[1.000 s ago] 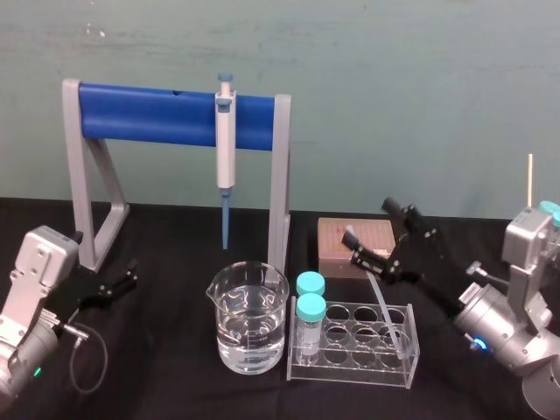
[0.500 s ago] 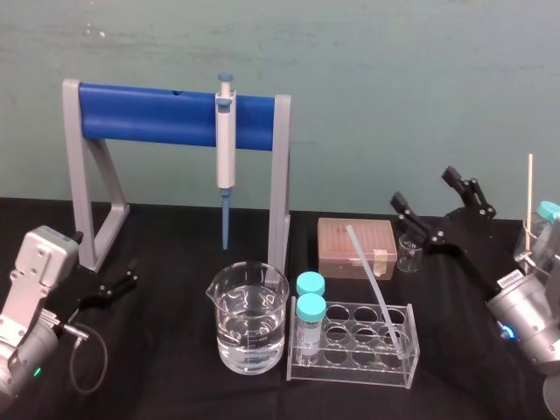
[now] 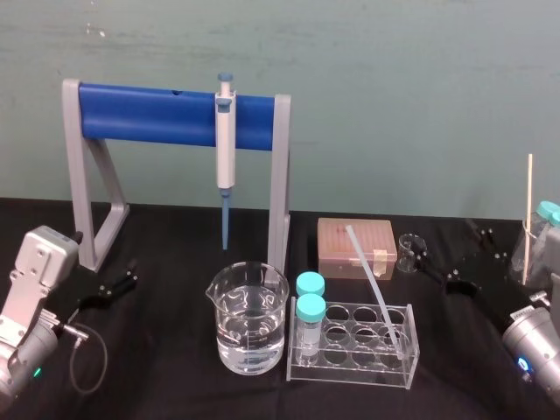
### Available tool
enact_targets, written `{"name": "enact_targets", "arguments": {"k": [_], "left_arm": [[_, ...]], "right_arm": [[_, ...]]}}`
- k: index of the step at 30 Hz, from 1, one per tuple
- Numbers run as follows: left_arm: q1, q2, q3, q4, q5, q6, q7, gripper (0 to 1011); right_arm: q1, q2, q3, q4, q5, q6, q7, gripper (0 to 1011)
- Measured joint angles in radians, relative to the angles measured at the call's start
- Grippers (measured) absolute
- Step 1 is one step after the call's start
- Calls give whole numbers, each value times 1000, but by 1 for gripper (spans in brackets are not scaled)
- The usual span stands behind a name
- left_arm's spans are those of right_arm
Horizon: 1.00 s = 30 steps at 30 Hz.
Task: Pick up the stirring rod with one hand, then place it down.
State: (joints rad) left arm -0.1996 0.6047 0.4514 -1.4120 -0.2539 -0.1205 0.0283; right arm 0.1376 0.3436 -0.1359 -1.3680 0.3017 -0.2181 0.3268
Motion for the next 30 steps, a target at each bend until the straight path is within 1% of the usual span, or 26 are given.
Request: {"name": "enact_targets", "arguments": {"k": [3, 30], "left_arm": [[0, 0, 0, 0, 0, 0, 0, 1000], [0, 0, 0, 0, 0, 0, 0, 1000]], "right_arm": [[-1, 0, 1, 2, -1, 6, 1, 1004], [1, 1, -2, 0, 2, -6, 0, 1004]]}}
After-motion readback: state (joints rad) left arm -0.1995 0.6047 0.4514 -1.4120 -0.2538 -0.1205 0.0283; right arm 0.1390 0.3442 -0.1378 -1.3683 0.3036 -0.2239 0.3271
